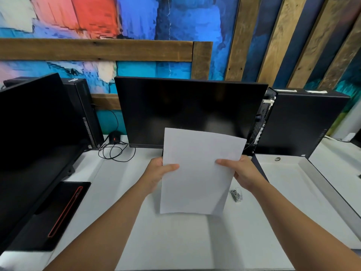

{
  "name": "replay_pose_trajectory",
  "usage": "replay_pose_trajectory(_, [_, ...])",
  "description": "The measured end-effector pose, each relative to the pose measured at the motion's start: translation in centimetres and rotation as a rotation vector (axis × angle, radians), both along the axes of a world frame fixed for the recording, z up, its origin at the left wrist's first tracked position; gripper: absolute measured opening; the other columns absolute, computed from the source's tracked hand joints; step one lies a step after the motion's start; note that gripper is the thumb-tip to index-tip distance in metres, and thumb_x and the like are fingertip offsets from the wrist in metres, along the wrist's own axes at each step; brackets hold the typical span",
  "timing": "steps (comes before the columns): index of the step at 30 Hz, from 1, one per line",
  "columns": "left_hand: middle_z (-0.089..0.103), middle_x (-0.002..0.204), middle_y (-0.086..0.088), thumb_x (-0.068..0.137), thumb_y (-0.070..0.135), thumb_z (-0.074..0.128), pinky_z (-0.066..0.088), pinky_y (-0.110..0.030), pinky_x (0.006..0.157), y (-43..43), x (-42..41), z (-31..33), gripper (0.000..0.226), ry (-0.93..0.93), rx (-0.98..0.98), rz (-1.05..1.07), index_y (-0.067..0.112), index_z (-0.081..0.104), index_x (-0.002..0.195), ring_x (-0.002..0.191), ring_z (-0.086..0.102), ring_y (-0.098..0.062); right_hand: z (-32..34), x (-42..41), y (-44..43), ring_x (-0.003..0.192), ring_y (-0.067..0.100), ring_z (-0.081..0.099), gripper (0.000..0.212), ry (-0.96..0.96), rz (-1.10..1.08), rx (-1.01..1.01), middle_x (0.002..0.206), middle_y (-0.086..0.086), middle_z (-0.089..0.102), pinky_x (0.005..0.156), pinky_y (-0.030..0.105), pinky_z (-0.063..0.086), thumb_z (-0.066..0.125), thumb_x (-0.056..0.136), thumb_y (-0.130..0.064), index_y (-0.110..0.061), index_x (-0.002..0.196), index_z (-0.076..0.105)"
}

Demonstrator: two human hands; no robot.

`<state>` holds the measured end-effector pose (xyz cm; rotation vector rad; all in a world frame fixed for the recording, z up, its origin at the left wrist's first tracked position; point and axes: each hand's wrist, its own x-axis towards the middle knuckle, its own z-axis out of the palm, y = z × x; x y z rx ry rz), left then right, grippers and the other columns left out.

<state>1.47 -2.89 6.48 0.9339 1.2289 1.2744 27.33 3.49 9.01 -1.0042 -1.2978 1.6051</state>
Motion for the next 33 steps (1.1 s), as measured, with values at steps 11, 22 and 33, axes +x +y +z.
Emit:
replay_pose_trajectory(11, [0.073,0.104,-0.009,0.069,0.005,0.081,0.053,-0.034,0.086,0.2,1.8,0.0,0.036,0.057,-0.029,0.086,0.008,0.069,0.103,0.096,0.069,-0.025,-0.4,0.2,-1.1,0.091,0.021,0.071,0.026,0.001,-0.051,0.027,0.099,0.005,0.075,0.075,0.031,0.054,0.075,0.071,0.0,-0.011,0.095,0.072])
replay_pose_trajectory(22, [0.073,0.106,-0.009,0.067,0.01,0.084,0.054,-0.038,0.091,-0.1,2.2,-0.9,0.047,0.119,-0.063,0.096,0.007,0.067,0.11,0.1,0.068,-0.025,-1.2,0.4,-1.5,0.097,0.028,0.07,0.035,-0.053,-0.046,-0.001,0.104,0.009,0.074,0.088,0.041,0.053,0.082,0.065,-0.008,-0.009,0.099,0.073])
replay_pose_trajectory(33, [0.073,0.098,-0.007,0.068,0.01,0.083,0.055,-0.03,0.074,-0.4,1.5,-0.2,0.037,0.129,-0.085,0.142,0.009,0.068,0.102,0.089,0.07,-0.023,1.5,0.4,-1.3,0.097,0.021,0.068,0.044,-0.016,-0.17,0.255,0.105,0.005,0.073,0.082,0.03,0.055,0.061,0.086,0.001,-0.025,0.121,0.06])
